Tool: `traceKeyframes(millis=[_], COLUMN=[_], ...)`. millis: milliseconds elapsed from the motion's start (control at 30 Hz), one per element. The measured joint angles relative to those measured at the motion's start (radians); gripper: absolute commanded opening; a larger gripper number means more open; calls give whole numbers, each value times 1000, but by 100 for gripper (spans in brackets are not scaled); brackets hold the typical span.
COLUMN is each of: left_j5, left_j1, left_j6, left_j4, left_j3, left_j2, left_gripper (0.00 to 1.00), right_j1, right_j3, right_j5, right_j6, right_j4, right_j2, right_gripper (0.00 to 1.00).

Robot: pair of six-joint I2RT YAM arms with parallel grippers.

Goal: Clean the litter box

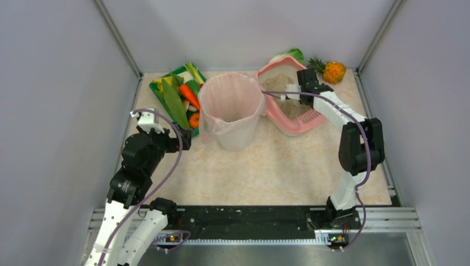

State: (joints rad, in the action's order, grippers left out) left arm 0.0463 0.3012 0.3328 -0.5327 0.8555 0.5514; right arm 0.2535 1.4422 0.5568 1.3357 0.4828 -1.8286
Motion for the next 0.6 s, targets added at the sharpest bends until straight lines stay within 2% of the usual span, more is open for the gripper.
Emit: traceKeyframes(millis=[233, 600], left_j5=[8, 26], left_j1=[0, 0], left_j6=[-22, -27], left_j4=[-3, -15], left_j3=[-3, -6], left_j2=[-2, -19], left_gripper=[99, 99], right_j1=[21, 60], right_j3=[30, 122], right_j5=[2, -127], right_j6=[15, -42], right_j4=[34, 174], right_j2=[-14, -55], right_gripper=[0, 0])
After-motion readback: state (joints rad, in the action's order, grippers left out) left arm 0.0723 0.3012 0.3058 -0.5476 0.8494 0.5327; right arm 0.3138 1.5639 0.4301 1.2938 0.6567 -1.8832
